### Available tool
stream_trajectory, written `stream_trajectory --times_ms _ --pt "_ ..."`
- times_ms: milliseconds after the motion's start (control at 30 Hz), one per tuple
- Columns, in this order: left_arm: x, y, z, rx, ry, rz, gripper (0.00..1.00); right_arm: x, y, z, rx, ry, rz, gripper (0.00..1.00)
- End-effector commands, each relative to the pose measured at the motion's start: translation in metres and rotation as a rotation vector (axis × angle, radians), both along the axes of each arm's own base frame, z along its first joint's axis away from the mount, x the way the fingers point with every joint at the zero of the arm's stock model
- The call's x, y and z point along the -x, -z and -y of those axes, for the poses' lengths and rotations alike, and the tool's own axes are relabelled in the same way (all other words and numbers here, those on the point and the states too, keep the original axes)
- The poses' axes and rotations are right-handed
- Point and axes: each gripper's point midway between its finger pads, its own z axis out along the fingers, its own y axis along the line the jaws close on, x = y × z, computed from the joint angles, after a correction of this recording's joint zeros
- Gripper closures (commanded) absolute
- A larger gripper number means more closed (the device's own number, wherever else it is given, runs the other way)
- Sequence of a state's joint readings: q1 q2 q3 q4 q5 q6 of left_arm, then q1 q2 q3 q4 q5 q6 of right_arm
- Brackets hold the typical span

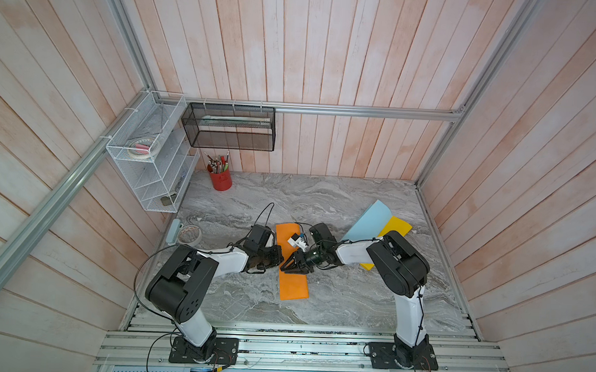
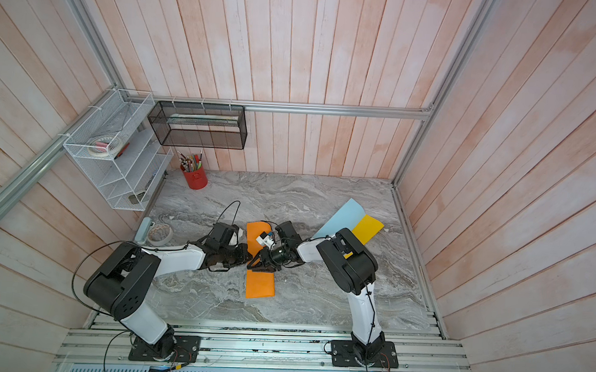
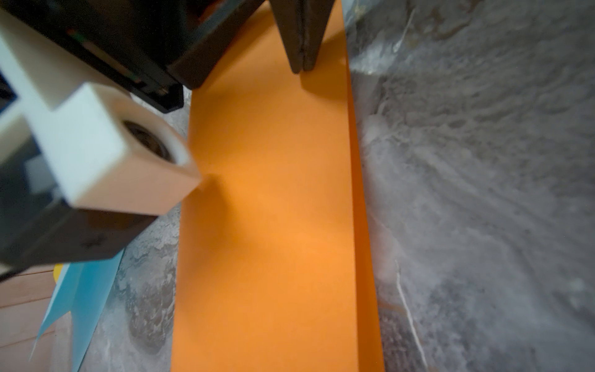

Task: Fold the rectangular paper in half along the long edge
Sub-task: Fold the paper at the center of the board.

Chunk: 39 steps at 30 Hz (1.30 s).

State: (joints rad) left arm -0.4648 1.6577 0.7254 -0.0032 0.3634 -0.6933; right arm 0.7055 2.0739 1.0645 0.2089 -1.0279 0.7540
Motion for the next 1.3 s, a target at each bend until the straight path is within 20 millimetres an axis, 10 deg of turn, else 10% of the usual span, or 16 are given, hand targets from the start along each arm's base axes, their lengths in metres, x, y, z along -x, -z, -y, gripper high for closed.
stream_trajectory --times_ms 0,667,933,1267 --pt "0.003 0.006 -0.001 0.001 0.007 -0.014 1.0 0.005 0.006 -0.001 -0.001 -0.026 -0.013 0.63" --pt "0.016 0.028 -0.007 -0.029 0.009 -0.068 1.0 -0.012 -0.029 0.006 -0.025 0.023 0.087 0.64" --pt "0.019 0.031 -0.011 -0.042 0.007 -0.075 1.0 -0.053 -0.087 0.048 -0.065 0.197 0.318 1.0" --pt "0.017 0.028 -0.01 -0.045 0.01 -0.067 1.0 -0.056 -0.104 0.061 -0.134 0.282 0.405 1.0"
